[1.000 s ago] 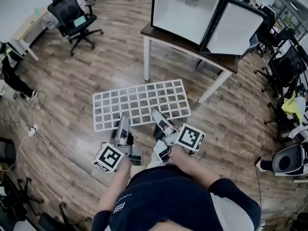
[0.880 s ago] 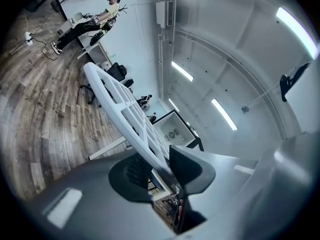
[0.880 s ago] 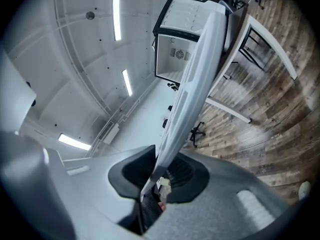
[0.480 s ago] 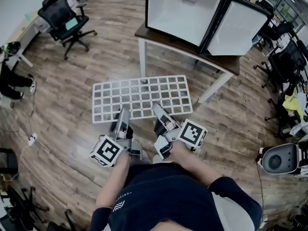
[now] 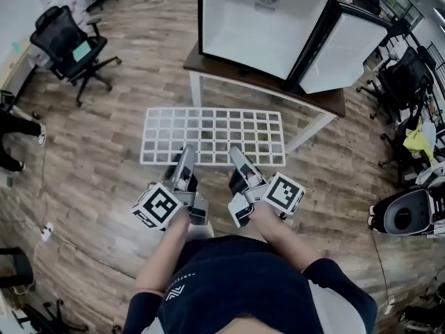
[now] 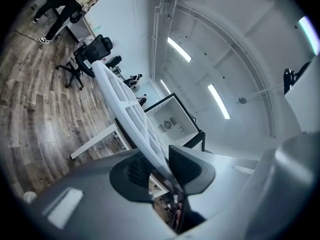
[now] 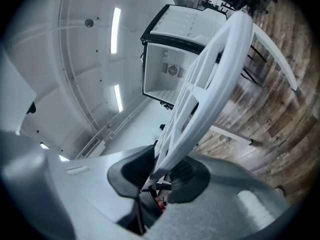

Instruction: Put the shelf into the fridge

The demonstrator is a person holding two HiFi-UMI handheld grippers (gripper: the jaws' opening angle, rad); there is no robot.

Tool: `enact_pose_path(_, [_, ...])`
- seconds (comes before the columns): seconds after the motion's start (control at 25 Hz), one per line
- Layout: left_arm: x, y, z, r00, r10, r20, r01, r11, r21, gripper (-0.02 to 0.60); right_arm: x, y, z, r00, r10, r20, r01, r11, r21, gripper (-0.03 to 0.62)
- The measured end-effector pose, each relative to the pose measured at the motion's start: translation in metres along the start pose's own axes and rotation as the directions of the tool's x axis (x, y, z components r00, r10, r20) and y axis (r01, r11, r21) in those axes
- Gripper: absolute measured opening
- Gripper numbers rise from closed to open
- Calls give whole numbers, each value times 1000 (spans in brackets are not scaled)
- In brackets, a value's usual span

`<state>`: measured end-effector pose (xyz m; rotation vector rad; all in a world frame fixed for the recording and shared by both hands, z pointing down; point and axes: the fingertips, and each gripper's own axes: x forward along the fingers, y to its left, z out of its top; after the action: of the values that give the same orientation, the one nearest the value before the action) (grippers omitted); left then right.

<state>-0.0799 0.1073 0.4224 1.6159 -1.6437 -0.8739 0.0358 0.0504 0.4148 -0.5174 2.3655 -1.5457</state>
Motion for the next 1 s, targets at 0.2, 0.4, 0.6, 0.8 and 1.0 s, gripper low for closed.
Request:
enact_pose_path(0.2, [49,6,24,996,-42,-77,43,999,7,104,35,-5,26,997,-32,71,33,999,-12,74])
enact_pose_path(0.4, [88,12,38,984,-104,-146,105,994,-3,104,61,-11,44,987,-66,143,70,997,-22,75])
enact_pose_path(0.6, [120,21,53,968,-161,-193,156,987,-38,105,86,-18,56,975,-102,196,109,994,-25,77])
enact_pose_path(0.8, [149,24,60,948,-197,-251,194,980,-37,106,100,-27,69,958,-130,257,133,991,7,77])
enact_pose_path(1.0, [178,23,65,929,-226,-293,221,974,-54,107,114,-28,88,944,-137,302,153,988,-30,77])
